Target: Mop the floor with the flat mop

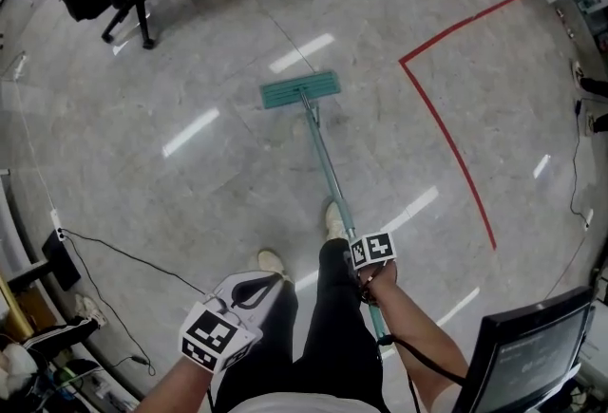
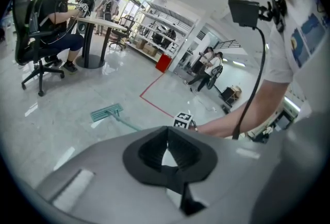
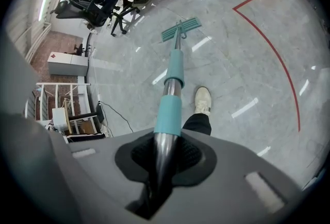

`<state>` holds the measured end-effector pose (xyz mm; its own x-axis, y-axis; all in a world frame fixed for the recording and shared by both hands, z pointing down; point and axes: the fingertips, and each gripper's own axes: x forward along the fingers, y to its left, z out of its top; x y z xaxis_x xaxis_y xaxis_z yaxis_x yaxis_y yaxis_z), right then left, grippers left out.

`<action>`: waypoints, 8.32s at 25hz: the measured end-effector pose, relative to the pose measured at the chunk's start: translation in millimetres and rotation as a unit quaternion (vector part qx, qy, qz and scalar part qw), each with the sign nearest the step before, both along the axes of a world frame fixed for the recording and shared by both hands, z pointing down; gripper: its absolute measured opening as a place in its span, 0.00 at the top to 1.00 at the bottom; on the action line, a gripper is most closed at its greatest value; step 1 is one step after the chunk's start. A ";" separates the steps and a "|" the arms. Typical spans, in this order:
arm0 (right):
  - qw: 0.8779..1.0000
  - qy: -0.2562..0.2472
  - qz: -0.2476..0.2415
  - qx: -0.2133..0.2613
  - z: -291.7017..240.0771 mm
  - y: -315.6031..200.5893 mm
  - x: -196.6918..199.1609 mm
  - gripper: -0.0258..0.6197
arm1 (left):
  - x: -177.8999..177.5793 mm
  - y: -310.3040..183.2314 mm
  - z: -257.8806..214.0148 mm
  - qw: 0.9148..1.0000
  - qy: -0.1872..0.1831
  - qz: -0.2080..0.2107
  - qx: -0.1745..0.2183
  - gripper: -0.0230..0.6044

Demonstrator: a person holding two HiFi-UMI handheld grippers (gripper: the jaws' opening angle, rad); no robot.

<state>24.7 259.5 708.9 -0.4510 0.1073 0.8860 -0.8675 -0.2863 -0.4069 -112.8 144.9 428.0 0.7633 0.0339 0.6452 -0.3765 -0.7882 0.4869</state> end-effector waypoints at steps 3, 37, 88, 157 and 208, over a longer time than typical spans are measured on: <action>1.000 -0.004 0.003 0.003 2.4 -24.0 3.9 0.89 | 2.0 -6.5 1.8 1.000 0.000 -0.011 -0.003 0.96; 0.999 -0.006 -0.014 0.036 19.6 -321.7 78.2 0.89 | 20.0 -42.9 12.7 0.993 -0.012 -0.116 -0.034 0.96; 0.999 -0.010 -0.046 -0.013 -12.0 41.4 -25.2 0.89 | -24.7 33.7 2.3 0.999 0.008 -0.050 -0.001 0.96; 0.992 0.018 -0.123 0.028 -4.3 -267.9 52.9 0.89 | -2.6 -37.2 -2.7 0.987 -0.004 -0.159 -0.017 0.96; 0.994 0.000 -0.107 -0.009 11.7 -44.2 -11.8 0.89 | -32.4 12.2 -6.8 0.993 0.017 -0.116 -0.009 0.96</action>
<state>12.9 215.3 720.7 -0.4155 0.2163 0.8835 -0.9096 -0.1026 -0.4027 -145.2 157.1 421.2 0.7737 -0.1333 0.6193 -0.5294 -0.6729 0.5166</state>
